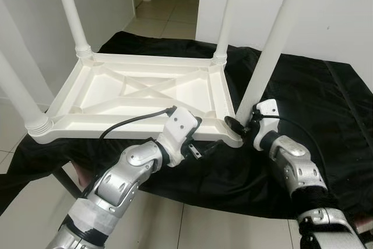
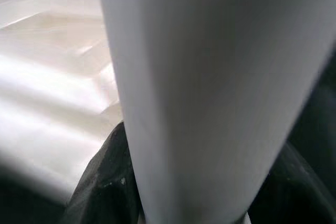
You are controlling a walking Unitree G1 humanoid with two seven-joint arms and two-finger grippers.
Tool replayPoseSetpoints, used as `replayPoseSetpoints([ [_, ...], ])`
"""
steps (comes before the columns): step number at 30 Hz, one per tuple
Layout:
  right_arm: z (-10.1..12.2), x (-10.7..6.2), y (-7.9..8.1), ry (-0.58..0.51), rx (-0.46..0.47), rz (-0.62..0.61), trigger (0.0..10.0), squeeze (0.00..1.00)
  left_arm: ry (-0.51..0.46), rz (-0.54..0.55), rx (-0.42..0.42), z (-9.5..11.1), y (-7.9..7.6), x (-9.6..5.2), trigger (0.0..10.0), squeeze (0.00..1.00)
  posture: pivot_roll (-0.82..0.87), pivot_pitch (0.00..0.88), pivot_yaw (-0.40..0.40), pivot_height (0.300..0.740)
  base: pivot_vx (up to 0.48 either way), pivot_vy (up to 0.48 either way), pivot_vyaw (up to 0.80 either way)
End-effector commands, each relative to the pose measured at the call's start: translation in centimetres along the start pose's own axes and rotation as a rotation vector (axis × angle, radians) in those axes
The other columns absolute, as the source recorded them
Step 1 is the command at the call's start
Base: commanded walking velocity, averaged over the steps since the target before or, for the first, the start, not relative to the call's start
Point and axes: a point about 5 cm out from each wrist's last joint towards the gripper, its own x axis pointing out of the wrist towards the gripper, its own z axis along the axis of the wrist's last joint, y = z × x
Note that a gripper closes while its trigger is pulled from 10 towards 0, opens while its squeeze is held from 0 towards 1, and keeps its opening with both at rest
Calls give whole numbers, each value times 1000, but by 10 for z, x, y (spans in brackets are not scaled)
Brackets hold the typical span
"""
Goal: Building children table
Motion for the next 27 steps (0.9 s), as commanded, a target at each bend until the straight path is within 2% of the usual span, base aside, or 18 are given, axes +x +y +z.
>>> replayPoseSetpoints([
  [1, 6, 0, -1, -21, 40, -94, 10000, 0, 5, -72, 0, -1, -4, -2, 10000, 0, -28, 0, -49, 740, 0, 0, 0],
  [2, 6, 0, -1, -21, 40, -94, 10000, 0, 5, -72, 0, -1, -4, -2, 10000, 0, -28, 0, -49, 740, 0, 0, 0],
  [3, 6, -2, 4, -31, 25, -174, 10000, 0, 5, -72, -1, -1, -5, -2, 10000, 0, -33, 0, -47, 740, 0, 0, 0],
  [5, 5, -4, 15, -48, 55, -340, 10000, 0, 4, -75, -5, -1, -6, 0, 10000, 0, -34, 0, -49, 740, 0, 0, 0],
  [6, 5, -4, 15, -48, 55, -340, 10000, 0, 4, -75, -5, -1, -6, 0, 10000, 0, -34, 0, -49, 740, 0, 0, 0],
  [7, 5, -4, 22, -53, 67, -387, 10000, 0, 3, -76, -7, -1, -7, 0, 10000, 0, -33, 0, -51, 740, 0, 0, 0],
  [11, 8, -2, 32, -59, 102, -424, 10000, 0, 2, -77, -10, -1, -7, 0, 10000, 0, -34, 0, -49, 740, 0, 0, 0],
  [18, 12, -2, 33, -70, 113, -398, 10000, 0, 3, -79, -12, -1, -8, 0, 10000, 0, -41, 0, -47, 740, 0, 0, 0],
  [19, 14, -5, 31, -75, 116, -383, 10000, 1000, 3, -79, -12, -1, -8, 0, 10000, 0, -38, 1, -52, 740, 0, 0, 0],
  [24, 17, -8, 24, -85, 117, -313, 10000, 1000, 3, -76, -11, -2, -7, 0, 10000, 0, -36, 2, -56, 740, 0, 0, 0],
  [25, 19, -11, 14, -93, 101, -284, 10000, 1000, 5, -73, -12, -2, -7, 0, 10000, 0, -34, 1, -56, 740, 0, 0, 0],
  [26, 19, -11, 14, -93, 101, -284, 10000, 1000, 5, -73, -12, -2, -7, 0, 10000, 0, -34, 1, -56, 740, 0, 0, 0],
  [27, 20, -12, 5, -89, 103, -233, 10000, 1000, 6, -70, -12, -3, -7, 0, 10000, 0, -34, 0, -57, 740, 0, 0, 0],
])
